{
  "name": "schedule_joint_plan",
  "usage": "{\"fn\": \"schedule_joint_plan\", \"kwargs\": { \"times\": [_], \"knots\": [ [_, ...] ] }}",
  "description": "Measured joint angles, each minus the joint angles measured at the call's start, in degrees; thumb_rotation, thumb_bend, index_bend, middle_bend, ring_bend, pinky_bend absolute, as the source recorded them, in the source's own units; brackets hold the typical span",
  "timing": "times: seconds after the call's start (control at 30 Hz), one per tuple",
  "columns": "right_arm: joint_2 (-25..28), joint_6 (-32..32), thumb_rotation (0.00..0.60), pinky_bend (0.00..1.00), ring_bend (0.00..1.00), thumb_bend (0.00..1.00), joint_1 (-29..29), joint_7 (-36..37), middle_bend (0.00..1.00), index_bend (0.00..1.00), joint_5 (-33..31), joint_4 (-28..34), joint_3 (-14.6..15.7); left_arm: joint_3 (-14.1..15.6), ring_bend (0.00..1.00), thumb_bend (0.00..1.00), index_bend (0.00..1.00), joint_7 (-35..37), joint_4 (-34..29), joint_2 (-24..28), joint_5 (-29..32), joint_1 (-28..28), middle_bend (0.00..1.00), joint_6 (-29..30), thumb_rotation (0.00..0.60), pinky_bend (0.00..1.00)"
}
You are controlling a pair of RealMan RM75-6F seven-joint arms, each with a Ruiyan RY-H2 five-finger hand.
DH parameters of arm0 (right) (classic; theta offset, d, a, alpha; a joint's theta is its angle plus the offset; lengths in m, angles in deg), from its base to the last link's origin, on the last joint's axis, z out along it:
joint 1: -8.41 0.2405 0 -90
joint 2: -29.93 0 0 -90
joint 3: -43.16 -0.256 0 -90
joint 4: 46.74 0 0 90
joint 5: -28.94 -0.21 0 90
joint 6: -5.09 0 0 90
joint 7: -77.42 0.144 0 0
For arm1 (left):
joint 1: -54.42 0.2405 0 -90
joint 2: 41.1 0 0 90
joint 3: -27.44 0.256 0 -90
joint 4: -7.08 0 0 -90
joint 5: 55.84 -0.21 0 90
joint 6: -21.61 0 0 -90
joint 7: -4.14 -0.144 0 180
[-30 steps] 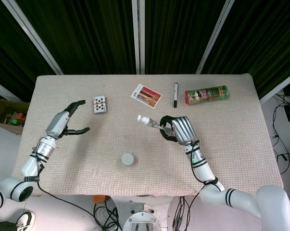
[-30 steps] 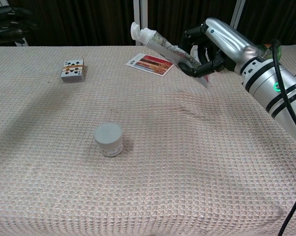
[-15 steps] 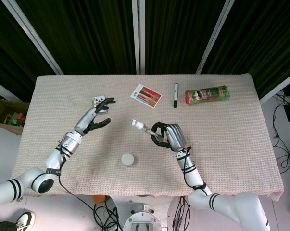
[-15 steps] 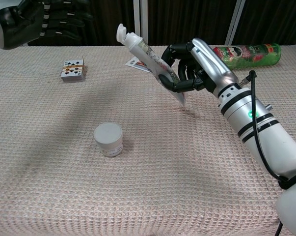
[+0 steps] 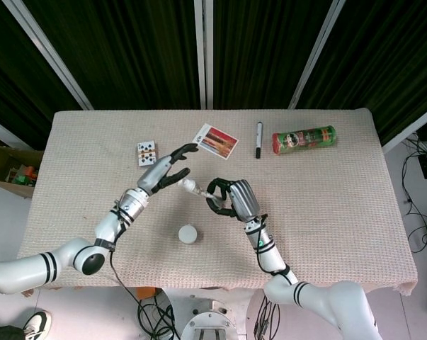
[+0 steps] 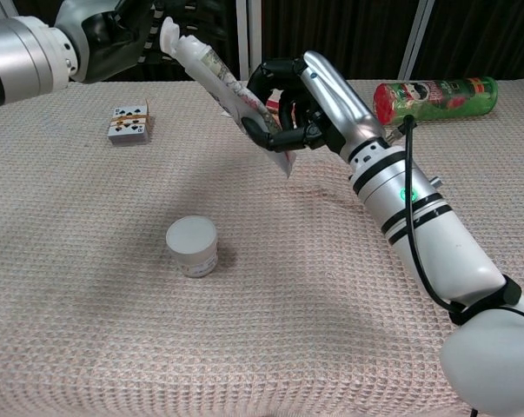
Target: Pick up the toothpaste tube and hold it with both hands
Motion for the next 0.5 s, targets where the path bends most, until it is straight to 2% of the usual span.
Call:
{"fn": "schedule_joint_plan", "kwargs": {
  "times": [0.5],
  "knots": [
    [-0.83, -1.44, 0.600, 0.90, 0.72, 0.61, 0.31, 0.29, 0.81, 0.96, -1.05, -1.42, -0.88, 0.56, 0.06, 0.00, 0.09, -6.65, -2.02, -1.42, -0.41, 0.49, 0.12, 4.24, 0.000, 0.16]
  ]
}}
